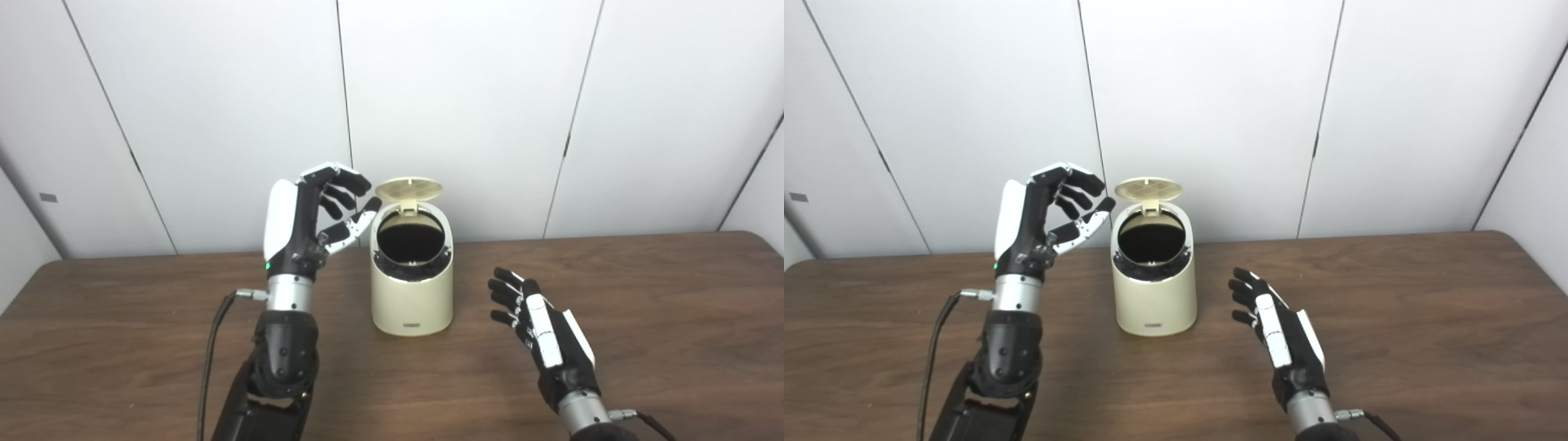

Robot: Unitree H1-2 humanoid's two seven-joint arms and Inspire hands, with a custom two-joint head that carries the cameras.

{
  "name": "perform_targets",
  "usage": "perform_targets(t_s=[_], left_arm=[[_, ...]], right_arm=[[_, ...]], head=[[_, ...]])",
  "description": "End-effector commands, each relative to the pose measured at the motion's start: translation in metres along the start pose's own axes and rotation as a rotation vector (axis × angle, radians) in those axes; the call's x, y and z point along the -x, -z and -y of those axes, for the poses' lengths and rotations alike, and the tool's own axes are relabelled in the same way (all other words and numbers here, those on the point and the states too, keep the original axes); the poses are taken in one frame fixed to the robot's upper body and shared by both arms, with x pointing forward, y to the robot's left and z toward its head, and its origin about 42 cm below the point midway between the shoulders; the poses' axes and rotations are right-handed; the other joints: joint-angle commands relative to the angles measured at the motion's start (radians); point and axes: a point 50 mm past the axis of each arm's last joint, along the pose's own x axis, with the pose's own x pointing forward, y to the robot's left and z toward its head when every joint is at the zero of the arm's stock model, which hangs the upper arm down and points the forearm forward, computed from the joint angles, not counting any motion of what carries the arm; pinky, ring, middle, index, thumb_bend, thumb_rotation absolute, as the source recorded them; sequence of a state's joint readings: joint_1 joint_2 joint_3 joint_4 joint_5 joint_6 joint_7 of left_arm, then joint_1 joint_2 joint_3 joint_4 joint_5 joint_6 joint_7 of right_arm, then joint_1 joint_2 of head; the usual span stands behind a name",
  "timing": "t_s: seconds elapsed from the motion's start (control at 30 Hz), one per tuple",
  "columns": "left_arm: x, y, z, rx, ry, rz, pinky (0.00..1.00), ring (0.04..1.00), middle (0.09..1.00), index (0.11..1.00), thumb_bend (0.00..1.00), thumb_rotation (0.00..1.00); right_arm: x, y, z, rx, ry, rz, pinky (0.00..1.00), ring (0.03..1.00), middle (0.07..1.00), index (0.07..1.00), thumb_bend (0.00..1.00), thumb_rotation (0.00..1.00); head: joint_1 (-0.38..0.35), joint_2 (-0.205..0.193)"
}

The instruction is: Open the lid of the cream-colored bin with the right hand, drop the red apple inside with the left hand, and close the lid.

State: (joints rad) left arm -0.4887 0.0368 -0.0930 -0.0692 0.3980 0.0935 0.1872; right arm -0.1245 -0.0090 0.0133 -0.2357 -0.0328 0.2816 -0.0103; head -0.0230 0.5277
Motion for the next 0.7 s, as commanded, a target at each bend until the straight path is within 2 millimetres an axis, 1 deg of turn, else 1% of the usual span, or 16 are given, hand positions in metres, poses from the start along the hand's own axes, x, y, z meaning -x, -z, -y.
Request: perform_targets(t_s=[0.0,0.03,0.1,0.13,0.2,0.23,0.27,0.33,0.37,0.43,0.5,0.53,0.57,0.6,0.67], left_arm=[[0.001,-0.006,-0.020,0.040,0.017,-0.004,0.38,0.433,0.517,0.499,0.50,0.00],[0.008,-0.004,-0.028,0.055,0.020,-0.021,0.39,0.433,0.512,0.501,0.50,0.00],[0.024,-0.001,-0.042,0.072,0.016,-0.053,0.41,0.493,0.499,0.496,0.51,0.00],[0.033,0.001,-0.048,0.083,0.014,-0.076,0.44,0.514,0.553,0.496,0.51,0.05],[0.050,0.007,-0.057,0.141,0.009,-0.128,0.48,0.544,0.594,0.497,0.50,0.08],[0.056,0.009,-0.060,0.165,0.008,-0.140,0.53,0.584,0.635,0.607,0.54,0.28],[0.066,0.013,-0.063,0.207,0.010,-0.150,0.54,0.598,0.649,0.645,0.55,0.34],[0.081,0.021,-0.066,0.263,0.013,-0.165,0.62,0.690,0.731,0.747,0.52,0.44],[0.090,0.027,-0.068,0.281,0.015,-0.180,0.63,0.705,0.744,0.764,0.51,0.46],[0.102,0.036,-0.068,0.294,0.019,-0.205,0.72,0.775,0.812,0.840,0.51,0.58],[0.113,0.044,-0.066,0.290,0.025,-0.231,0.76,0.808,0.842,0.873,0.52,0.63],[0.117,0.048,-0.065,0.287,0.029,-0.243,0.81,0.858,0.887,0.915,0.54,0.70],[0.123,0.053,-0.063,0.281,0.034,-0.261,0.83,0.876,0.902,0.929,0.55,0.73],[0.129,0.057,-0.061,0.278,0.037,-0.278,0.88,0.905,0.929,0.951,0.56,0.78],[0.139,0.063,-0.056,0.297,0.039,-0.308,0.93,0.946,0.967,0.979,0.57,0.85]], right_arm=[[-0.005,-0.017,0.003,0.010,0.007,0.102,0.79,0.874,0.873,0.865,0.54,1.00],[-0.006,-0.017,0.005,0.016,0.014,0.112,0.80,0.889,0.884,0.871,0.55,1.00],[-0.009,-0.018,0.009,0.045,0.024,0.148,0.82,0.909,0.900,0.884,0.53,1.00],[-0.012,-0.019,0.012,0.058,0.028,0.164,0.84,0.924,0.911,0.893,0.53,1.00],[-0.018,-0.021,0.018,0.087,0.030,0.193,0.86,0.941,0.928,0.906,0.56,1.00],[-0.021,-0.022,0.020,0.098,0.030,0.204,0.87,0.944,0.935,0.911,0.56,1.00],[-0.025,-0.026,0.022,0.117,0.027,0.214,0.87,0.945,0.938,0.912,0.56,1.00],[-0.033,-0.033,0.025,0.156,0.022,0.232,0.91,0.954,0.952,0.911,0.60,1.00],[-0.038,-0.039,0.026,0.181,0.021,0.250,0.91,0.956,0.954,0.911,0.61,1.00],[-0.046,-0.049,0.026,0.226,0.024,0.274,0.88,0.939,0.944,0.898,0.61,1.00],[-0.053,-0.060,0.024,0.282,0.025,0.295,0.86,0.929,0.941,0.894,0.60,1.00],[-0.056,-0.065,0.023,0.308,0.026,0.305,0.85,0.928,0.952,0.894,0.58,1.00],[-0.060,-0.072,0.021,0.343,0.025,0.318,0.85,0.928,0.956,0.894,0.58,1.00],[-0.064,-0.078,0.019,0.371,0.026,0.330,0.86,0.939,0.966,0.891,0.58,1.00],[-0.074,-0.090,0.014,0.425,0.023,0.350,0.89,0.948,0.967,0.883,0.58,1.00]], head=[[0.002,0.002],[0.001,0.002],[0.003,0.004],[-0.001,0.002],[-0.004,0.002],[-0.004,0.003],[-0.004,0.003],[0.001,0.005],[0.007,0.005],[0.014,0.005],[0.016,0.005],[0.016,0.005],[0.011,0.006],[0.010,0.006],[0.007,0.007]])
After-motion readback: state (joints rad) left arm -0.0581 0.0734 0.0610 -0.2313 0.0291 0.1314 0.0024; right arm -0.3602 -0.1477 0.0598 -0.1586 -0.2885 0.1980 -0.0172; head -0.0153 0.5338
